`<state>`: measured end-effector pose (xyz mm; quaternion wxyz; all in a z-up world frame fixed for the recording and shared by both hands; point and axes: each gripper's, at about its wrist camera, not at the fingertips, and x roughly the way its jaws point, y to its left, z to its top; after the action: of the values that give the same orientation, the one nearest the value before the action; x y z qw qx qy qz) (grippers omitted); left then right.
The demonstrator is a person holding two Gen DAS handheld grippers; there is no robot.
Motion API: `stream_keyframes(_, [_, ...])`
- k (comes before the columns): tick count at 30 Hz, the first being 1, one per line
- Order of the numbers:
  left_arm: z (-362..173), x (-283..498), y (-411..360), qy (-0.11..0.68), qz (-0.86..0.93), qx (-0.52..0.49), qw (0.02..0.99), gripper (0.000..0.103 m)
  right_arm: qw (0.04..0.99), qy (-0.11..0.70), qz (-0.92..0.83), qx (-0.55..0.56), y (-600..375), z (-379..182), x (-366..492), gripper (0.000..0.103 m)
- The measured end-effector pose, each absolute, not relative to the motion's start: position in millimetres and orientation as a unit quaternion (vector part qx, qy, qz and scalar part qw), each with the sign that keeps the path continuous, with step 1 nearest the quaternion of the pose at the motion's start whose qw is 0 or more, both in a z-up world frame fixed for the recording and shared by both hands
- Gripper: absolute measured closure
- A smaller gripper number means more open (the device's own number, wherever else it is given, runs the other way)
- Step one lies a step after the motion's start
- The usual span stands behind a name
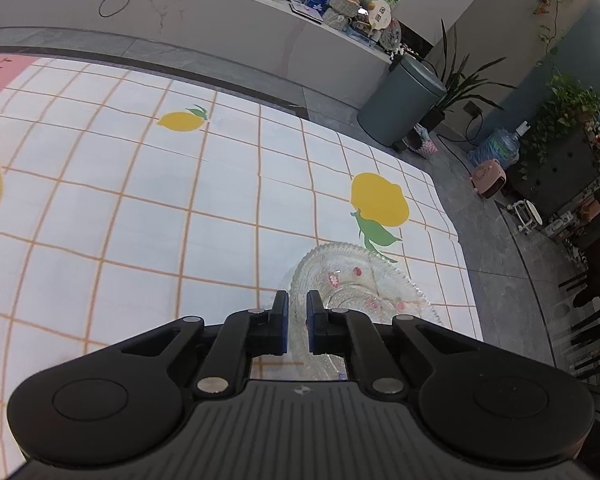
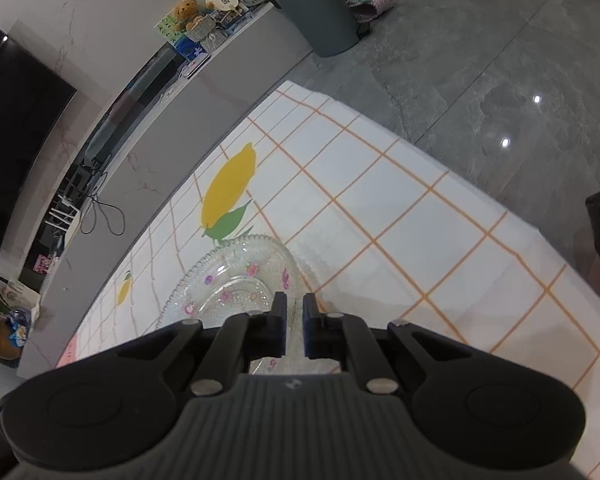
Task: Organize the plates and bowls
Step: 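Lift the flowered glass plate with both grippers and carry it toward the plate stack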
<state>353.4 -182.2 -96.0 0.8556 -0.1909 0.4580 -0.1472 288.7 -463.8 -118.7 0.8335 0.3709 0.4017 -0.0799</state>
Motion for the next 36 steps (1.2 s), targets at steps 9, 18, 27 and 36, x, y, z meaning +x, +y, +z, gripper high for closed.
stream_keyframes(9, [-74,325,-167,0.443,-0.132,-0.211,0.862,0.094,0.832,0.401,-0.048,0.38,-456,-103,268,0.098])
stream_keyframes(18, [-50,280,-150,0.421,-0.12,-0.215,0.873,0.094,0.835,0.391,-0.013,0.388,-447,-88,238,0.098])
stream_keyframes(27, [-34,231,-135,0.407,-0.123,-0.217,0.879,0.094,0.844,0.375,0.015,0.384,-437,-75,198,0.098])
stream_keyframes(36, [-29,178,-118,0.396,-0.128,-0.215,0.883,0.094,0.851,0.363,0.042,0.376,-427,-68,148,0.098])
